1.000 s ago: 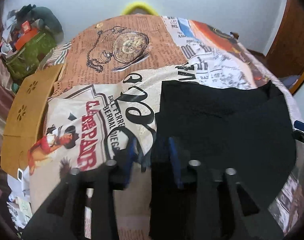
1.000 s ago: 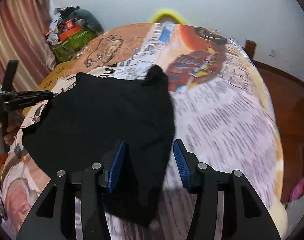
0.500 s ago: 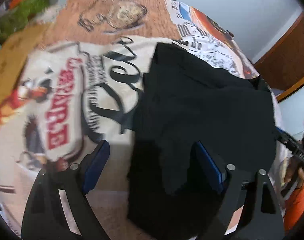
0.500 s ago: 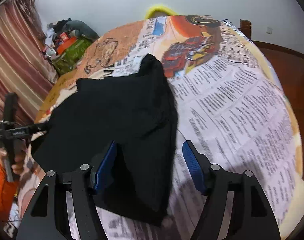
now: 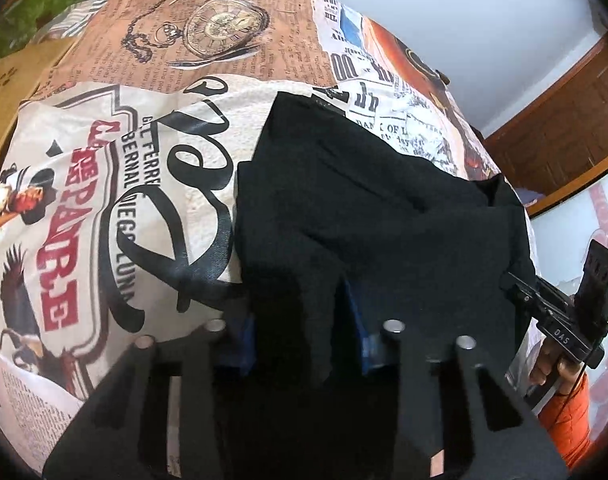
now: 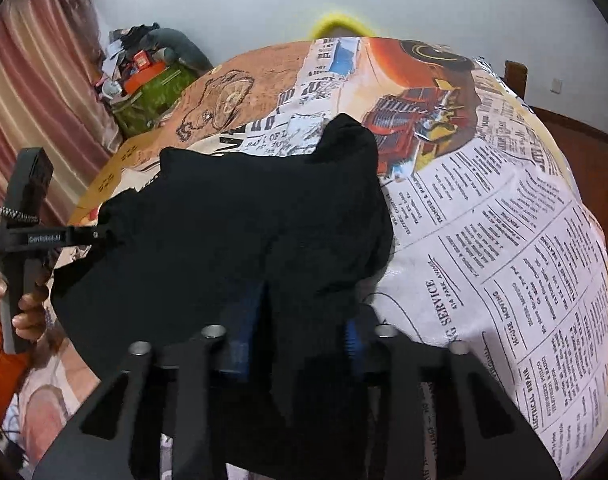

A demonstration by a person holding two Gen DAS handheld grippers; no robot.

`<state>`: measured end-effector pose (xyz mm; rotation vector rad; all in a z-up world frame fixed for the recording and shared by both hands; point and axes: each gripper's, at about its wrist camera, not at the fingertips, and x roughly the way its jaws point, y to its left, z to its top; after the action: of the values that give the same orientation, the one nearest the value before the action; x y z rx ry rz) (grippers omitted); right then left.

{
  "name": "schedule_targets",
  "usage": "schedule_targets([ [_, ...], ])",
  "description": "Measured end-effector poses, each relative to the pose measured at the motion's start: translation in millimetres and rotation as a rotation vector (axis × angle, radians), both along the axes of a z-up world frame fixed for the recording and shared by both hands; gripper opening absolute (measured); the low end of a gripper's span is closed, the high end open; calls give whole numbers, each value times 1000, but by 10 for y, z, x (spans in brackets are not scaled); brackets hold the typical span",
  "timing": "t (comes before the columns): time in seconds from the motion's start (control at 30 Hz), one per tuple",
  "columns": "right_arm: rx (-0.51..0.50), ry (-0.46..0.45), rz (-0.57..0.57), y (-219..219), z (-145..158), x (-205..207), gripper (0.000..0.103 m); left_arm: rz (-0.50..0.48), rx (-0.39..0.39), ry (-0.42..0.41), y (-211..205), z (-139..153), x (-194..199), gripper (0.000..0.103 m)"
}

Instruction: Fold small clothes

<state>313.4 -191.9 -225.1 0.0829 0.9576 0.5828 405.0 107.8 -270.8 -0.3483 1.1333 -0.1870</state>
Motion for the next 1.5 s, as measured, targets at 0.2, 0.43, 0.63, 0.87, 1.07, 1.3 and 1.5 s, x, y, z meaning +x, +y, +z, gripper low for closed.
schedule_targets([
  [0.2, -21, -52, 13, 42, 151, -87, 13, 4, 41, -50, -11, 200, -167, 20],
  [0.43, 7, -113, 34, 155, 489, -212, 11, 7, 93, -169, 47, 692, -507, 18],
  [0.63, 41, -170, 78, 430, 807, -343, 11, 74, 116, -252, 419, 1103, -859, 18],
  [0.87, 84, -190, 148, 984, 932, -454, 11, 158, 181, -268, 1017, 1277, -1224, 18],
  [1.07, 105, -115, 182, 1435, 715, -444, 11, 210, 208, -191, 1450, 990, -1275, 18],
  [1.3, 62, 14, 182, 1702, 263, -333, 11, 222, 171, -70, 1723, 420, -1182, 19],
  [1.5, -25, 11, 165, 1675, 173, -298, 23, 280, 277, -16, 1776, 142, -1083, 27],
])
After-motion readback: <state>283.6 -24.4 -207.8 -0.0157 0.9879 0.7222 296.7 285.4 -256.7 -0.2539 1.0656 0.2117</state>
